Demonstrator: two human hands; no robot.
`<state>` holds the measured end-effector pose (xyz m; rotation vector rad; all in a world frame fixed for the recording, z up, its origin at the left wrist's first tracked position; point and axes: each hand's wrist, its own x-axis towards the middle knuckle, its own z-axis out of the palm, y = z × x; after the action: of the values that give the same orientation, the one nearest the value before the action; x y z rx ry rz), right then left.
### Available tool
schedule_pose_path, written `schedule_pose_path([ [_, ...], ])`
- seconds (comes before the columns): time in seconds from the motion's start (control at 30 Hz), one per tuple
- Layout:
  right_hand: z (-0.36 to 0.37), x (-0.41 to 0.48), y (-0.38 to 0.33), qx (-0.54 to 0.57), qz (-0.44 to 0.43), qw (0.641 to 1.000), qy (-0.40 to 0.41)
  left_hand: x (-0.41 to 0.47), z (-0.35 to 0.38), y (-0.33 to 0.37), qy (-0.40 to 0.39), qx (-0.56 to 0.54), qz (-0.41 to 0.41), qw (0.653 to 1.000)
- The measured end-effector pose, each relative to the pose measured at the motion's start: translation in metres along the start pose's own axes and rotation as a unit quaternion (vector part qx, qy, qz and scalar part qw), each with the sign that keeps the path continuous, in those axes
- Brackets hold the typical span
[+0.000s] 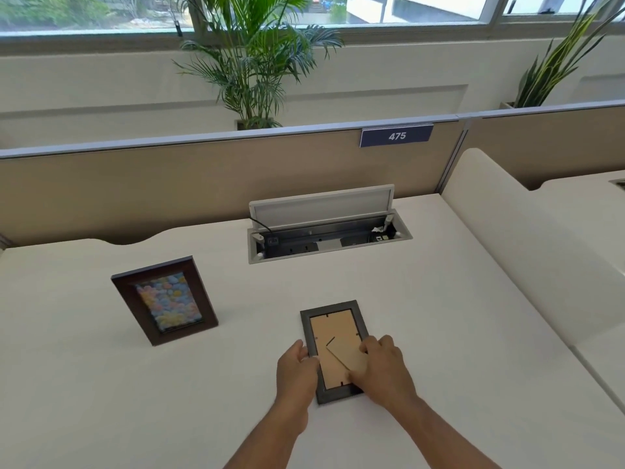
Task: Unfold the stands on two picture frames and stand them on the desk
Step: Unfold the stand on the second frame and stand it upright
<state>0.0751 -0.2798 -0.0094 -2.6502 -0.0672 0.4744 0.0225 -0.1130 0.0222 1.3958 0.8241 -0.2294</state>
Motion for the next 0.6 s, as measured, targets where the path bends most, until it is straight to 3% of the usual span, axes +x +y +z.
schedule_pose_path([
  [0.37, -0.016, -0.009, -0.014, 0.109, 0.004, 0.994, -0.019, -0.002, -0.009, -0.019, 0.019, -0.063, 0.040, 0.997],
  [0.6, -0.038, -0.017, -0.025, 0.104, -0.026, 0.994, -0.021, -0.004, -0.020, -0.017, -0.017, -0.073, 0.064, 0.995],
])
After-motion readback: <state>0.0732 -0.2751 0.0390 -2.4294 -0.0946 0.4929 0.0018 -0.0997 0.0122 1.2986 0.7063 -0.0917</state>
